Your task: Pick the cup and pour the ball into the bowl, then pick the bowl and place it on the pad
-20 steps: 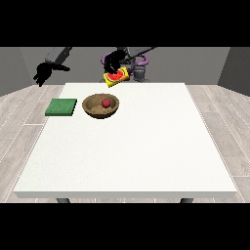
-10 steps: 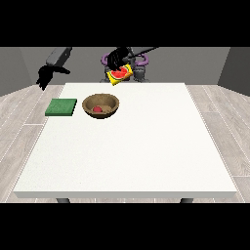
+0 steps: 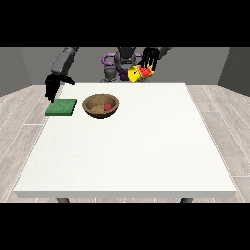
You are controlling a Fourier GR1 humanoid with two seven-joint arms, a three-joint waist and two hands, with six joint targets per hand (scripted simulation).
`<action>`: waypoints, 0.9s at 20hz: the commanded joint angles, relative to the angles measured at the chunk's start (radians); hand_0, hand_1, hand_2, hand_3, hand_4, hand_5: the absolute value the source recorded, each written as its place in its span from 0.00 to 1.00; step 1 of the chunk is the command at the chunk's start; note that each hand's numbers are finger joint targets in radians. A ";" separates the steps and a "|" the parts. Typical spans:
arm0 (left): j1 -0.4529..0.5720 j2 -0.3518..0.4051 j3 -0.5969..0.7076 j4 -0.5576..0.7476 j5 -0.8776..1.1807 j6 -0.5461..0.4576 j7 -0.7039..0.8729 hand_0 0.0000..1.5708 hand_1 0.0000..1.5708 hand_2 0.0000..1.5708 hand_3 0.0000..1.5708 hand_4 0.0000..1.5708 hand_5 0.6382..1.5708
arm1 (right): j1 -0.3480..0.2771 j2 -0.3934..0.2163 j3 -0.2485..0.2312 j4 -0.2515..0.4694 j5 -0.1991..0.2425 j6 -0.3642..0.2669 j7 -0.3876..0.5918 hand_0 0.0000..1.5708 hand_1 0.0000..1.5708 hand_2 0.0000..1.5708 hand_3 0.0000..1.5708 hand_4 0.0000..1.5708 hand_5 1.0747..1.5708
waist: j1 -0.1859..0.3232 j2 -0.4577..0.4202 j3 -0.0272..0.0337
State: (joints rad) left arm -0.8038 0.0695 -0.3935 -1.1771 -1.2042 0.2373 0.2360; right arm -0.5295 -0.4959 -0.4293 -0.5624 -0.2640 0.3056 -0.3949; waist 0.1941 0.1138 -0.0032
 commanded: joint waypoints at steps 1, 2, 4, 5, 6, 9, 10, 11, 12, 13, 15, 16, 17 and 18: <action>0.054 -0.013 0.144 -0.042 0.237 0.035 -0.100 0.81 0.81 1.00 1.00 0.62 0.98 | -0.017 0.026 -0.002 -0.022 0.000 -0.052 -0.011 0.00 0.00 0.00 0.00 0.19 0.98 | 0.020 0.067 -0.0010; 0.055 -0.036 0.170 -0.081 0.316 0.023 -0.136 0.82 0.82 1.00 0.97 0.63 0.99 | -0.025 0.013 -0.021 -0.009 -0.015 -0.047 -0.015 0.00 0.00 0.00 0.00 0.15 0.98 | 0.057 0.103 -0.0012; 0.060 -0.044 0.243 -0.087 0.425 0.028 -0.180 0.75 0.75 0.89 0.72 0.49 0.96 | -0.035 0.040 -0.020 -0.016 -0.031 -0.036 -0.002 0.00 0.00 0.00 0.00 0.16 0.99 | 0.047 0.138 -0.0016; 0.034 -0.031 0.279 -0.090 0.471 0.007 -0.206 0.75 0.75 0.79 0.68 0.51 0.95 | -0.035 0.046 -0.012 -0.027 -0.029 -0.007 -0.032 0.00 0.00 0.00 0.00 0.17 0.99 | 0.034 0.172 0.0002; 0.053 -0.041 0.293 -0.074 0.518 0.006 -0.249 0.69 0.69 0.69 0.58 0.52 0.98 | -0.052 0.060 -0.006 -0.040 -0.031 -0.021 -0.013 0.00 0.00 0.00 0.00 0.19 1.00 | 0.019 0.183 -0.0007; 0.026 -0.068 0.344 -0.082 0.699 0.002 -0.276 0.33 0.33 0.00 0.00 0.53 0.97 | -0.110 0.083 0.008 -0.064 -0.033 -0.039 0.012 0.00 0.00 0.00 0.00 0.25 1.00 | -0.016 0.229 -0.0012; 0.044 -0.068 0.392 -0.045 0.702 0.027 -0.334 0.18 0.18 0.00 0.00 0.53 0.99 | -0.118 0.083 0.005 -0.084 -0.048 -0.026 0.027 0.00 0.00 0.00 0.00 0.25 1.00 | -0.041 0.241 -0.0006; 0.139 -0.069 0.340 -0.072 0.755 0.073 -0.381 0.00 0.00 0.00 0.00 0.51 0.98 | -0.119 0.082 0.012 -0.078 -0.035 -0.048 0.037 0.00 0.00 0.00 0.00 0.26 1.00 | -0.016 0.239 -0.0004; 0.108 -0.069 0.350 -0.047 0.797 0.044 -0.387 0.00 0.00 0.00 0.00 0.25 0.98 | -0.121 0.132 0.043 -0.098 -0.017 -0.052 0.008 0.00 0.00 0.00 0.00 0.27 0.99 | -0.049 0.262 0.0001; 0.191 -0.069 0.342 -0.049 0.846 0.026 -0.420 0.00 0.00 0.00 0.00 0.00 0.97 | -0.073 0.132 0.044 -0.092 -0.016 -0.043 0.012 0.00 0.00 0.00 0.00 0.24 0.99 | -0.054 0.220 0.0004; 0.140 -0.067 0.436 0.023 0.870 -0.014 -0.466 0.00 0.00 0.00 0.00 0.00 0.94 | -0.086 0.155 0.076 -0.122 -0.001 -0.067 0.055 0.00 0.00 0.00 0.00 0.19 0.96 | -0.099 0.201 0.0013; 0.176 -0.069 0.384 0.050 0.890 0.005 -0.471 0.00 0.00 0.00 0.00 0.00 0.94 | -0.117 0.193 0.109 -0.134 0.021 -0.103 0.073 0.00 0.00 0.00 0.00 0.15 0.96 | -0.108 0.193 0.0015; 0.132 -0.062 0.430 0.055 0.861 -0.010 -0.457 0.00 0.00 0.00 0.00 0.00 0.95 | -0.120 0.156 0.096 -0.113 0.010 -0.062 0.059 0.00 0.00 0.00 0.00 0.12 0.95 | -0.123 0.204 0.0029; 0.217 -0.069 0.384 0.028 0.880 -0.009 -0.474 0.00 0.00 0.00 0.00 0.00 0.94 | -0.086 0.148 0.090 -0.090 0.006 -0.045 0.052 0.00 0.00 0.00 0.00 0.07 0.94 | -0.112 0.159 0.0031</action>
State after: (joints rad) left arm -0.6548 0.0040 -0.0131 -1.1698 -0.3869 0.2428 -0.1896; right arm -0.6271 -0.3562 -0.3609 -0.6614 -0.2671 0.2497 -0.3542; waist 0.1107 0.3137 -0.0018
